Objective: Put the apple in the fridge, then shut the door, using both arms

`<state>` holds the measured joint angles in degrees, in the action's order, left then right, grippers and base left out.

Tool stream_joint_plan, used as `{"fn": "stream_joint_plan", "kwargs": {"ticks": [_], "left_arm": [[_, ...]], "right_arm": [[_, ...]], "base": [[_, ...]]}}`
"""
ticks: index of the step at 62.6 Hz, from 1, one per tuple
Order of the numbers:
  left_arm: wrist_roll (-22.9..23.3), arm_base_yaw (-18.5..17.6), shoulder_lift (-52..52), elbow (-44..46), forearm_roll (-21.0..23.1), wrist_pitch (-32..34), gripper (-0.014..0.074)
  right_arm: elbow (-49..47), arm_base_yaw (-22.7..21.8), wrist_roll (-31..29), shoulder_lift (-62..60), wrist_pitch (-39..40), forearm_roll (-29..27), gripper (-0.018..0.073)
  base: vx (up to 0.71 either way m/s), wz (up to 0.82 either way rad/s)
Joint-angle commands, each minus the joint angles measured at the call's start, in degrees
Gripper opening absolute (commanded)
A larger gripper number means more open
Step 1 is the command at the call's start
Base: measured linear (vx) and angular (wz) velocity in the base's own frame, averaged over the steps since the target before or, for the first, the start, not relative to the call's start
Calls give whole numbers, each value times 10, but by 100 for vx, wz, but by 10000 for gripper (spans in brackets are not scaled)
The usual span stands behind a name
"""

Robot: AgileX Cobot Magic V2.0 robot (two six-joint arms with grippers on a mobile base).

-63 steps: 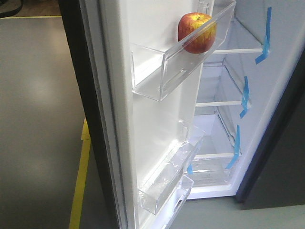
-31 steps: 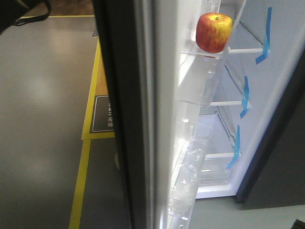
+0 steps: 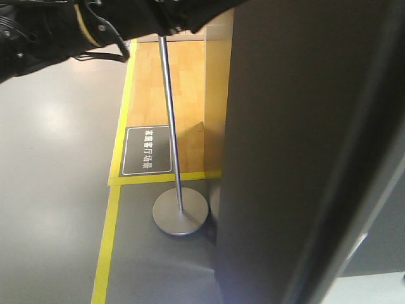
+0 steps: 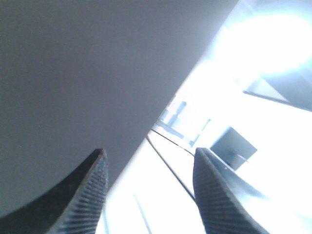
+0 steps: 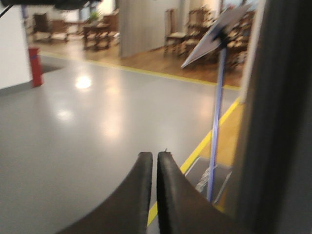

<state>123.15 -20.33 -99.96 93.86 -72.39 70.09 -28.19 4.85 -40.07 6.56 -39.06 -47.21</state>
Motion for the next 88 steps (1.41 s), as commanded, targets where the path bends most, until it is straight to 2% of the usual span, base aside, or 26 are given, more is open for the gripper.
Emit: {"fn": "stream_joint_plan", "kwargs": {"ticks": [1,13,22,30,41,52,61,88], "left_arm": [[2,26,31,18,40,3,364],[2,90,32,18,35,-3,326],[2,131,32,18,35,-3,301],[2,158,32,18,34,0,286],[2,187,32,18,33,0,282],[2,204,32,18,33,0,282],[2,205,32,18,33,-1,282],[2,206,32,18,30,-4,282]], "right_arm": [[-13,-2,-4,34,118,8,127],[-17,-2,-9,150,331,54,379],[-57,-2,-29,281,448,77,510],[-129,-2,-62,413,511,75,527],[-221,-2,-63,568,612,51,520],[-315,-2,-65,687,627,17,513],[-380,-2,-65,758,627,13,513],[-509,-2,-65,884,631,-43,513]], "base": [[0,0],[0,0],[0,0],[0,0],[0,0],[0,0],[0,0],[0,0]]}}
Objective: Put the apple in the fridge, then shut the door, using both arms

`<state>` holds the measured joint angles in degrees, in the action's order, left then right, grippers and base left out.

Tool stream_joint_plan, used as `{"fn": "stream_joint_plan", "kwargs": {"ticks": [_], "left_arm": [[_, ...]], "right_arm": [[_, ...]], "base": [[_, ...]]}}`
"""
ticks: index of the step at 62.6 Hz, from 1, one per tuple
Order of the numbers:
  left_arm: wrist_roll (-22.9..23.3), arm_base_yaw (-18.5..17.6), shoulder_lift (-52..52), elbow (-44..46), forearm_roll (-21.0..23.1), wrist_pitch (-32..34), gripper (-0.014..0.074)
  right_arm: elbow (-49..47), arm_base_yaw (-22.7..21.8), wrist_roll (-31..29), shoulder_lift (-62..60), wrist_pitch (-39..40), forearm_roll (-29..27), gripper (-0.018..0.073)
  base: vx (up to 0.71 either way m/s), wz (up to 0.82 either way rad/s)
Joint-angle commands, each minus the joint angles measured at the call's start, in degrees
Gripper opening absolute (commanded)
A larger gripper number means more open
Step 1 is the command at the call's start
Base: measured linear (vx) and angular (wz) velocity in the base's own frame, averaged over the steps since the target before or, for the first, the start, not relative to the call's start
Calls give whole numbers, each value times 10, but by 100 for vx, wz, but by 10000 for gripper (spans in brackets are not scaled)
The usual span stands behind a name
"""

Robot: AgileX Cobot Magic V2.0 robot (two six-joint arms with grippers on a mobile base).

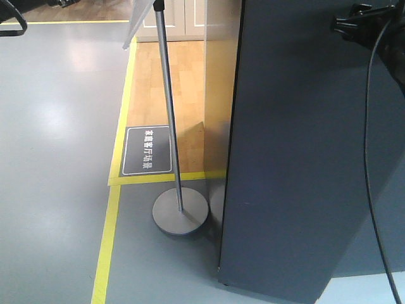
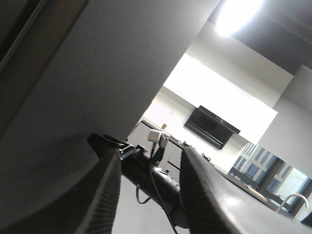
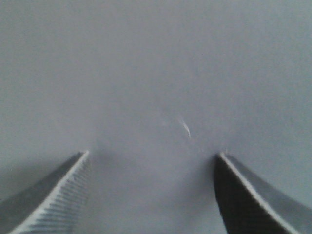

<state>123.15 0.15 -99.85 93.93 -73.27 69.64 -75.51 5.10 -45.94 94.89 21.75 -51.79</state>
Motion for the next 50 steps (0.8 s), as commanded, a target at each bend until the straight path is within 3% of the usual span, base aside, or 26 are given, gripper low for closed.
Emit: {"fn": "stream_joint_plan", "kwargs": {"ticks": [1,16,28,37,50], "left_arm": [[2,1,30,17,39,1,282],[2,1,30,17,39,-15,282],[2,1,30,17,33,-29,282],[2,1,30,17,5,-38,282],[2,1,30,17,-22,-43,282]], "right_arm": [[-38,-5,-7,4,23,2,513],[-94,-28,-9,54,-16,1,513],[-161,-67,-9,89,-149,1,513],[-202,-91,-9,104,-245,3,513],[-230,-108,-9,104,-312,6,513]], "base": [[0,0],[0,0],[-1,-3],[0,-1],[0,1]]}}
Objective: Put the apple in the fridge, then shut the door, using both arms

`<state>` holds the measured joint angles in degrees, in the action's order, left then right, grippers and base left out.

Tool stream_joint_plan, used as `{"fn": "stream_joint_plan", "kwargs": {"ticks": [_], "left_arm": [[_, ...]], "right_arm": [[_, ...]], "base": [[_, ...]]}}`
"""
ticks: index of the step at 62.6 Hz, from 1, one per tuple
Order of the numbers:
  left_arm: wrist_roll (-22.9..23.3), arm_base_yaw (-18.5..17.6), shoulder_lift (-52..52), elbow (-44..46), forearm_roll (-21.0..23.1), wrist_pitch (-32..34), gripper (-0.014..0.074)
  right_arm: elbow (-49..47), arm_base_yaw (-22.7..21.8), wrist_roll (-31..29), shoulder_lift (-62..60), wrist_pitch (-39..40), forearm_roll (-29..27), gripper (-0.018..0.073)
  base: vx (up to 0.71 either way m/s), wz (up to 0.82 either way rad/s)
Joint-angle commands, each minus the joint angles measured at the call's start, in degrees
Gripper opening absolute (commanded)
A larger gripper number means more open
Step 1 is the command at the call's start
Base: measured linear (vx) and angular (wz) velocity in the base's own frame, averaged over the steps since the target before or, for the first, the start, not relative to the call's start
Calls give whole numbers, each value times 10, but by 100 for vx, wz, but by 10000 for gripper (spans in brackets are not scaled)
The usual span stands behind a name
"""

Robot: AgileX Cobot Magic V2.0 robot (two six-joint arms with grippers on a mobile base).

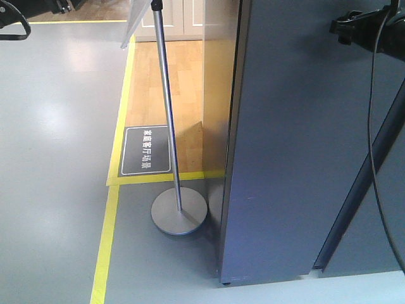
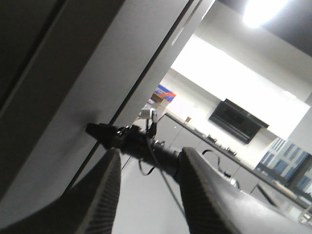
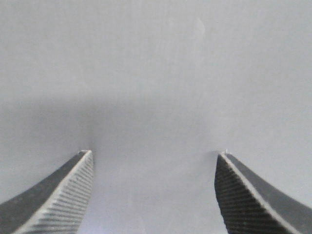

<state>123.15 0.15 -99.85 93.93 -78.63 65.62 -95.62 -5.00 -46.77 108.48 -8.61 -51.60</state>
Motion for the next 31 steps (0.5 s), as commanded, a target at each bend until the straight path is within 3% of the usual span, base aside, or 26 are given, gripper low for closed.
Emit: {"fn": "stream_joint_plan", "kwargs": {"ticks": [1,16,23,31], "left_arm": [[2,1,30,17,32,-3,282],[2,1,30,17,33,12,273],[2,1,32,17,33,39,227],[2,1,45,17,32,64,115]], "right_arm": [[-29,-7,0,-33,-11,5,513],[-29,-7,0,-97,-125,21,424],[-29,-7,0,-142,-225,37,287],[-26,-7,-4,-197,-330,44,79]], "base": [[0,0],[0,0],[0,0],[0,0]]}}
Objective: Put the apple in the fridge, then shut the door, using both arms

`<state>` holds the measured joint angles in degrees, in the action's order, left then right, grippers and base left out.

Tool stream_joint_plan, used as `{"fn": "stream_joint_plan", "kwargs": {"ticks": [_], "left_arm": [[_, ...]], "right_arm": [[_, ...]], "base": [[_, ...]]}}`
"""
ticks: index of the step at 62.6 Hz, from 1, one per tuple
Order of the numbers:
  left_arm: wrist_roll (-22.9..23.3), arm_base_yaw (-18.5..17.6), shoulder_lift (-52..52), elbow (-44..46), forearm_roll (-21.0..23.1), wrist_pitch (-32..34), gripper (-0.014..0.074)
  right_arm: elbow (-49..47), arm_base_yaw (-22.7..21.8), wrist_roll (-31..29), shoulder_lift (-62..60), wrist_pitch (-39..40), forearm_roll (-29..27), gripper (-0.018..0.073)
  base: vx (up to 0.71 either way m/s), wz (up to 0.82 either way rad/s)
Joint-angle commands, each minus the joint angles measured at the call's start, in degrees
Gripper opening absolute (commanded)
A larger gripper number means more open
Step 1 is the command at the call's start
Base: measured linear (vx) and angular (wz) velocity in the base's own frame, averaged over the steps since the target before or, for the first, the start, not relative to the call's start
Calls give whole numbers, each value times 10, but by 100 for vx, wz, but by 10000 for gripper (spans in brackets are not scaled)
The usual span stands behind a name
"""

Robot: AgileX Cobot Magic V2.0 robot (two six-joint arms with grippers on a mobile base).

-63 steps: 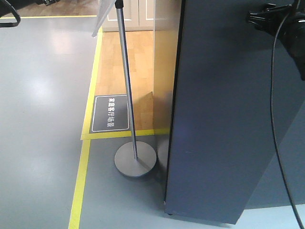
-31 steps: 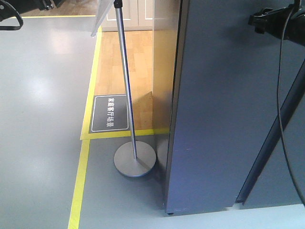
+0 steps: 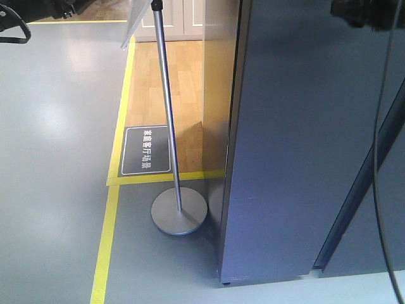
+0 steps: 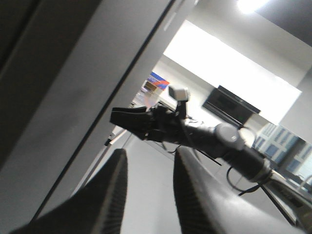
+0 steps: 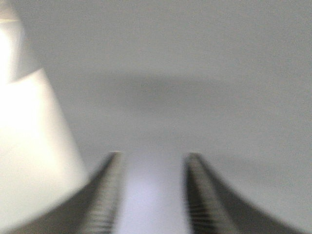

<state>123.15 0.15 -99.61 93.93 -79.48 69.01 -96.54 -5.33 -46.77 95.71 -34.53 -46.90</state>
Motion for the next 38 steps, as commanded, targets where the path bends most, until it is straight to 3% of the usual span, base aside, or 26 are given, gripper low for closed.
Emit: {"fn": "stream_joint_plan", "kwargs": {"ticks": [1,3,8,16,20,28,38], "left_arm": [[2,1,45,17,40,32,99],[2,1,50,17,40,38,68],[2,1,65,17,30,54,-10],[1,1,99,17,-18,86,-8],[1,0,122,16,-62,102,-8],[2,-2,202,-25,-179,102,-8],[1,-2,323,-194,-223,101,-8]], "right_arm": [[-17,-4,-5,-77,-82,-3,53],[-17,-4,-11,-94,-105,-4,-11],[-17,-4,-29,-128,-162,-9,-13],[0,-4,-52,-188,-208,-16,-6],[34,-4,-67,-227,-211,-26,-6],[153,-4,-118,-322,-207,-58,-6],[385,-4,-188,-479,-164,-112,-6]], "base": [[0,0],[0,0],[0,0],[0,0],[0,0],[0,0],[0,0]]}}
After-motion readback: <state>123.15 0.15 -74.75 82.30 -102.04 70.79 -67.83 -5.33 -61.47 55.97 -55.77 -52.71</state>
